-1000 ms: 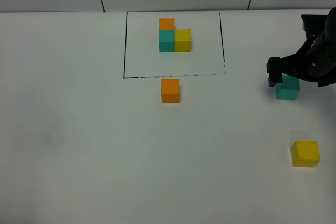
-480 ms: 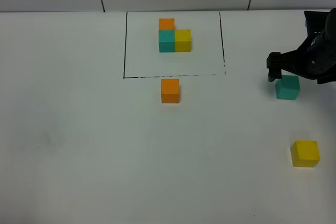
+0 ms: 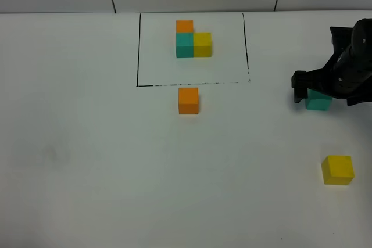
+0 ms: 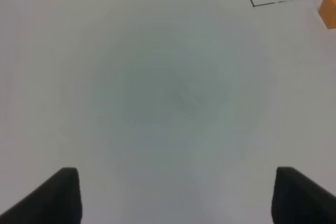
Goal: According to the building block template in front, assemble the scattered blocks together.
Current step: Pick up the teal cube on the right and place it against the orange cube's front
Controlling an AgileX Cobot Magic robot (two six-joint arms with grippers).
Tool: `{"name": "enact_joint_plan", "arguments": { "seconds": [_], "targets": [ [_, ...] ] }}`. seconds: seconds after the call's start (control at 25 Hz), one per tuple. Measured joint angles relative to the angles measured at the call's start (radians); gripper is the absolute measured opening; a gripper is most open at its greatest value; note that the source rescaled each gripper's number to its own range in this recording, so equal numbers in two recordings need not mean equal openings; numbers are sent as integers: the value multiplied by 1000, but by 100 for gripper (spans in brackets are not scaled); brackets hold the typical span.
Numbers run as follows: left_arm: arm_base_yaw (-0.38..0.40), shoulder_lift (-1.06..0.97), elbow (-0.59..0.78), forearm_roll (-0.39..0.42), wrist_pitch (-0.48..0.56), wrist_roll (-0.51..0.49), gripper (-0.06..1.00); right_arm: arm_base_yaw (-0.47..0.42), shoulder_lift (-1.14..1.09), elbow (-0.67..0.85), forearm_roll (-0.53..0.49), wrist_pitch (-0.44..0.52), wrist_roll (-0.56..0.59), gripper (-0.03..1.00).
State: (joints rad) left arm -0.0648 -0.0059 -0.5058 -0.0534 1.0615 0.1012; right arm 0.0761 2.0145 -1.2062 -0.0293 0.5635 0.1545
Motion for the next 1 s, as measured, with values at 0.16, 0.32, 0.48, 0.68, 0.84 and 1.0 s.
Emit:
{"name": "enact_joint_plan", "arguments": {
  "seconds": [0.16,0.32,0.48,0.68,0.84,1.0],
  "targets": [
    [0,0,0,0,0,0,69,0,14,0,0,-5,0,100],
    [0,0,0,0,0,0,69,0,16,0,0,-19,0,98],
    [0,0,0,0,0,0,69,6,16,0,-1,-24,0,97],
    [0,0,0,0,0,1,69,8,16,0,-2,-28,0,96],
    [0,0,0,0,0,1,69,8,16,0,-7,-29,0,96],
    [0,0,0,0,0,1,69,8,19,-11,-25,-30,0,94]
  ]
}}
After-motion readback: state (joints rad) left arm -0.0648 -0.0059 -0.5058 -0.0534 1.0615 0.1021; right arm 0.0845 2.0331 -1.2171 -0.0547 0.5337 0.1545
